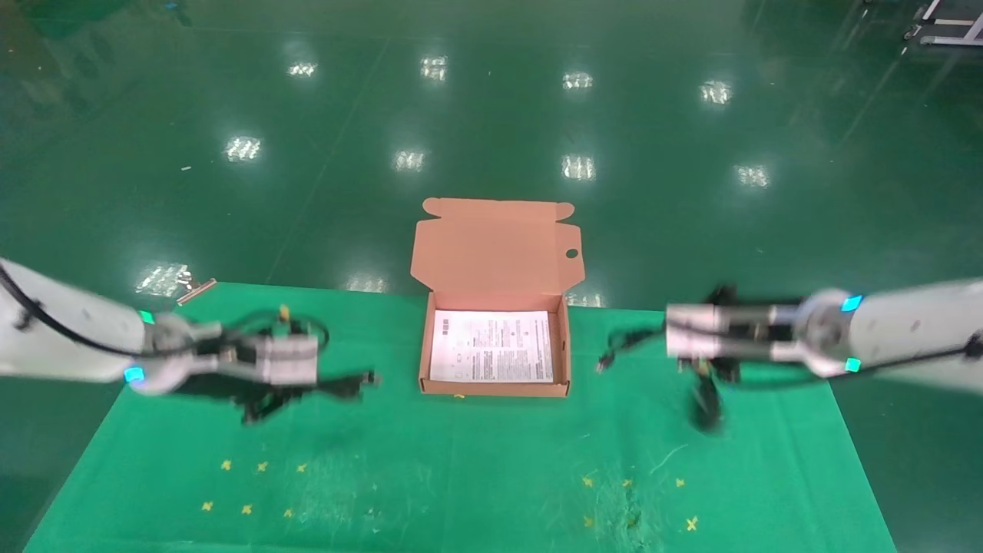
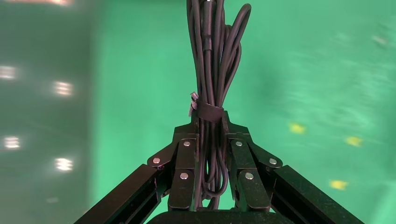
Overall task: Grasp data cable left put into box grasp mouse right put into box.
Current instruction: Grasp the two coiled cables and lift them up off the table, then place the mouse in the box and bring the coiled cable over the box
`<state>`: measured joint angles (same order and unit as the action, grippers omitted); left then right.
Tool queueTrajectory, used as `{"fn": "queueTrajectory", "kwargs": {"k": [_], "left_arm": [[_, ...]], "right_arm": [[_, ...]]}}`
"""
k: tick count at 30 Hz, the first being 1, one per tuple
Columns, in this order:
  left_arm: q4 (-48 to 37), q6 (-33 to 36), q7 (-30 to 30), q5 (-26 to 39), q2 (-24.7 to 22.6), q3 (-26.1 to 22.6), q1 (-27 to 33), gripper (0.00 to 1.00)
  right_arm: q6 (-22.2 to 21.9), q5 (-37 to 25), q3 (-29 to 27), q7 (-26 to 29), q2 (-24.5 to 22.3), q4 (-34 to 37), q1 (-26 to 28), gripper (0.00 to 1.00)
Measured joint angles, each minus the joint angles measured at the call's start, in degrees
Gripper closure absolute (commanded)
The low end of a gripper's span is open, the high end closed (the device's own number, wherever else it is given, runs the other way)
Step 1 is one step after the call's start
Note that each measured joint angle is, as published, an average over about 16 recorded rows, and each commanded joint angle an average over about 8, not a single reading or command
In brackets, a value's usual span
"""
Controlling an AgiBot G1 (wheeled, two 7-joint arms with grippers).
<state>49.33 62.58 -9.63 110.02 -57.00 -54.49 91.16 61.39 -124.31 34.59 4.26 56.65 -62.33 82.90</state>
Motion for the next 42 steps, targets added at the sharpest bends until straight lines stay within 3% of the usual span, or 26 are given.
{"fn": "queueTrajectory", "kwargs": {"k": [9, 22, 33, 42], "left_arm": [[10.06, -5.27, -4.92, 2.72, 0.92, 2.27, 3.16, 1.00], [8.31, -12.81, -5.26, 6.59, -3.47, 3.51, 6.53, 1.00], [7.83, -13.12, -5.77, 7.99, -3.02, 3.47, 6.96, 1.00], [11.41, -9.44, -10.40, 11.46, 0.10, 2.53, 5.88, 1.00]], "right_arm": [[-4.48, 4.23, -3.07, -2.31, 4.75, 2.46, 8.18, 1.00], [-11.94, 8.88, -4.35, -10.74, 15.37, 14.99, 17.04, 1.00], [-13.86, 10.25, -4.43, -13.24, 18.08, 18.57, 17.78, 1.00], [-14.43, 10.43, -2.99, -13.71, 19.52, 20.52, 15.63, 1.00]]}}
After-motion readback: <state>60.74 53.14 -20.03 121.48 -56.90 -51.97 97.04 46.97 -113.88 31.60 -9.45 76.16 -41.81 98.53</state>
